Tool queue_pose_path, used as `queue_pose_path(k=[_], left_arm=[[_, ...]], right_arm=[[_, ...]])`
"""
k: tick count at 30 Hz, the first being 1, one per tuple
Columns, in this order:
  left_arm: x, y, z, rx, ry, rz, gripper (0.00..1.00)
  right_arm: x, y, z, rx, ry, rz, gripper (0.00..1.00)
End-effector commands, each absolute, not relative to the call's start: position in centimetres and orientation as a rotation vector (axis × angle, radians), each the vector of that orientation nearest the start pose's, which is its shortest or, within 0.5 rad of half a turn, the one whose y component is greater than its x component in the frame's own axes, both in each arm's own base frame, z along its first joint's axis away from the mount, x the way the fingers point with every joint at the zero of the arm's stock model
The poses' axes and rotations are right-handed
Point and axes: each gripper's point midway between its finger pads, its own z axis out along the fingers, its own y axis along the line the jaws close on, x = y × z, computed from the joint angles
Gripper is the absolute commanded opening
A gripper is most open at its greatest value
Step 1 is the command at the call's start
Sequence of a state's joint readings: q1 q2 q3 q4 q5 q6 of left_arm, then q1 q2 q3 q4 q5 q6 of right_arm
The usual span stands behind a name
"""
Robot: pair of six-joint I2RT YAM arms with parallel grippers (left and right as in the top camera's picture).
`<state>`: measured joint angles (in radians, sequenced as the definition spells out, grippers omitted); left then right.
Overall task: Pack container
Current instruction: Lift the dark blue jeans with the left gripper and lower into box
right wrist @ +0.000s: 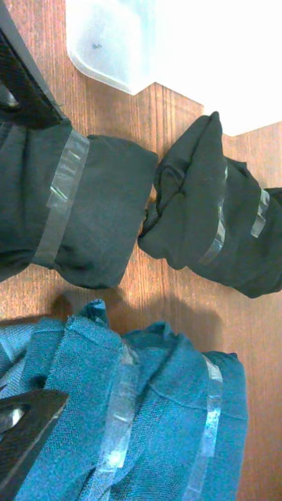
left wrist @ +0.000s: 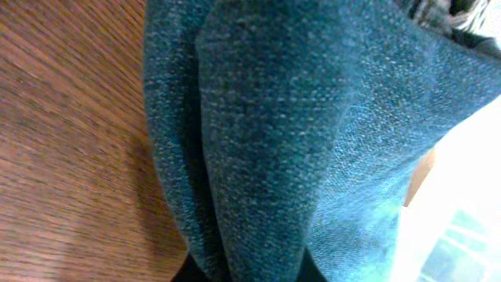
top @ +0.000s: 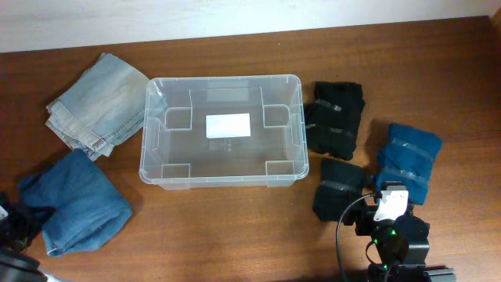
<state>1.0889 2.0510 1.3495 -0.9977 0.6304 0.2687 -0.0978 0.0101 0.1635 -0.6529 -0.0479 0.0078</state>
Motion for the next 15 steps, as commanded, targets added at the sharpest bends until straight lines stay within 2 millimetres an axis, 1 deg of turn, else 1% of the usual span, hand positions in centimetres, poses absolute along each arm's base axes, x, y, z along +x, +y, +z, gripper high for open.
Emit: queue_pose_path(k=[1,2,4,5,6,7,9,10,11,13,14,15], left_arm=[[26.9,25.0,4.7,-1.158,2.361,-0.954,0.00],[27.2,25.1,5.8,-1.153,2.344,-0.973,0.00],[28.0,25.4,9.0,-1.125,2.298,-0.997,0.00],[28.4,25.5,11.1,-1.100,2.274,-0.997,0.00],[28.9,25.5,13.4,-1.067,2.249,-0.991,0.00],[29.4,25.3,16.1,-1.020,2.218,-0.983,0.00],[30.5,24.4,22.1,-0.896,2.160,-0.951,0.00],[30.9,23.7,24.6,-0.834,2.143,-0.927,0.00],[31.7,21.5,29.3,-0.695,2.122,-0.873,0.00],[32.5,18.3,33.4,-0.565,2.114,-0.836,0.00],[32.8,16.5,34.9,-0.510,2.114,-0.831,0.00],[33.3,14.3,36.4,-0.442,2.114,-0.834,0.00]], right_arm=[[20.4,-1.2,9.4,0.090,2.068,0.003,0.98],[20.4,-1.2,9.4,0.090,2.068,0.003,0.98],[20.4,-1.2,9.4,0.090,2.068,0.003,0.98],[20.4,-1.2,9.4,0.090,2.068,0.003,0.98],[20.4,-1.2,9.4,0.090,2.068,0.003,0.98],[20.4,-1.2,9.4,0.090,2.067,0.003,0.98],[20.4,-1.2,9.4,0.090,2.068,0.003,0.98],[20.4,-1.2,9.4,0.090,2.068,0.003,0.98],[20.4,-1.2,9.4,0.090,2.068,0.003,0.98],[20.4,-1.2,9.4,0.090,2.067,0.003,0.98],[20.4,-1.2,9.4,0.090,2.068,0.003,0.98],[20.4,-1.2,9.4,0.090,2.068,0.003,0.98]])
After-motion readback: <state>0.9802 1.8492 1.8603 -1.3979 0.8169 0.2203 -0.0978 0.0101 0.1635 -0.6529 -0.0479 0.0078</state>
